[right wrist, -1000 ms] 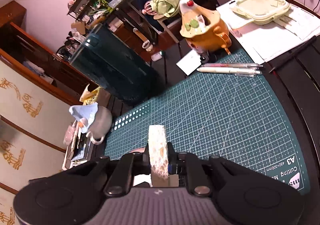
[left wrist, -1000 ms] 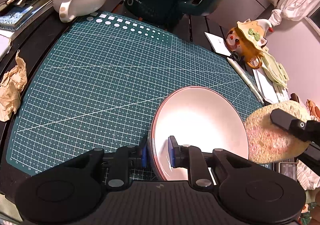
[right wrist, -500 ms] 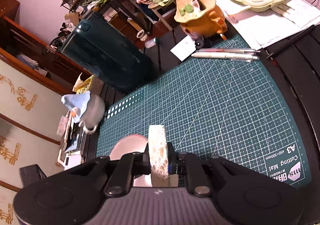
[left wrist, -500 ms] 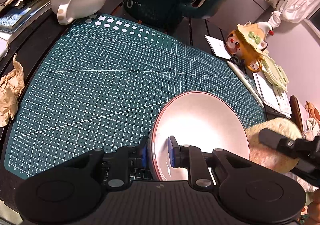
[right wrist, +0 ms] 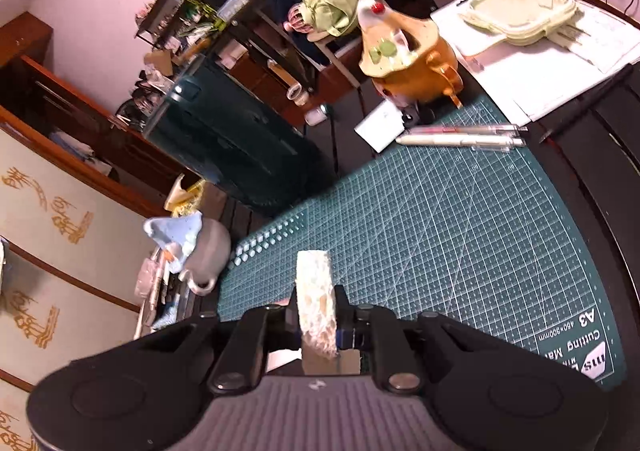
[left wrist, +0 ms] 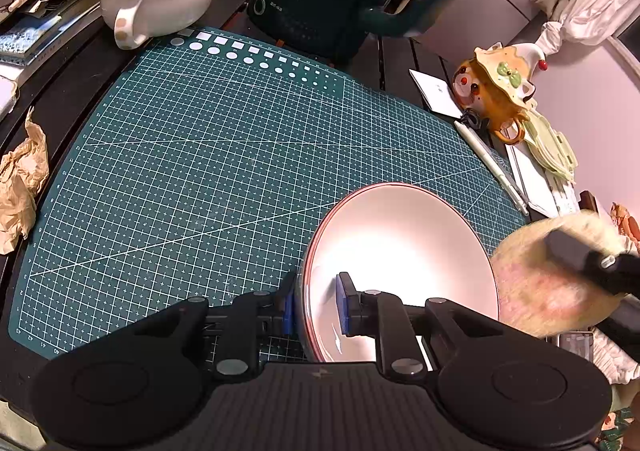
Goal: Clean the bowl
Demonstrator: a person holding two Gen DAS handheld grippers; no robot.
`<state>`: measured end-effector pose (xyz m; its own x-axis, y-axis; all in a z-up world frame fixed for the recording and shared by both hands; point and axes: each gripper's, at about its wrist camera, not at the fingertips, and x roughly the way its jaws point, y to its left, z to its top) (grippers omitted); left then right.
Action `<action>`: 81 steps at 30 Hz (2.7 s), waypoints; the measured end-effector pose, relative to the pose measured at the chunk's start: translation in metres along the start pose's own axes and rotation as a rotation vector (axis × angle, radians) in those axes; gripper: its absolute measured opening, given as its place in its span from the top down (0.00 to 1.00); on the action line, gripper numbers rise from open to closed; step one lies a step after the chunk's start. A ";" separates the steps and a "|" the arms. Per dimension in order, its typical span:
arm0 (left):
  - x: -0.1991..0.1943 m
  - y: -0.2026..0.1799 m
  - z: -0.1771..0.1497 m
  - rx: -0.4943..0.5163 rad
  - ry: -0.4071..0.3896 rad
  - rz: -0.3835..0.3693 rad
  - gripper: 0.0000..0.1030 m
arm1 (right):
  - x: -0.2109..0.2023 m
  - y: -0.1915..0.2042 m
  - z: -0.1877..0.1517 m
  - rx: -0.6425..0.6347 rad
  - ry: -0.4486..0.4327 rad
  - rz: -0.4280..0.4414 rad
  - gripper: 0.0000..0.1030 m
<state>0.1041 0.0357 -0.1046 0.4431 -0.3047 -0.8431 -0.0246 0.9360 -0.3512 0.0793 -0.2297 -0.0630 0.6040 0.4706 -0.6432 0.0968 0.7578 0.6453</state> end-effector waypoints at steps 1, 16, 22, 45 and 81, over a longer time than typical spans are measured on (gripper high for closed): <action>0.000 -0.001 0.000 -0.002 0.001 0.000 0.83 | 0.002 -0.002 0.000 0.010 0.009 -0.004 0.88; 0.000 0.000 0.000 -0.001 0.002 0.002 0.83 | -0.010 -0.002 0.008 0.041 -0.048 0.042 0.88; 0.001 0.000 0.001 -0.005 0.003 0.006 0.83 | 0.012 -0.005 -0.004 0.015 0.031 -0.027 0.88; -0.022 0.016 0.003 -0.042 -0.003 -0.032 0.83 | -0.017 0.021 -0.009 -0.003 -0.086 -0.192 0.88; -0.022 0.009 0.003 -0.023 0.007 -0.051 0.82 | -0.007 0.001 0.007 0.037 -0.042 0.039 0.88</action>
<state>0.0970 0.0520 -0.0876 0.4383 -0.3535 -0.8264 -0.0226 0.9148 -0.4033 0.0804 -0.2355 -0.0546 0.6403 0.4793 -0.6003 0.1015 0.7218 0.6846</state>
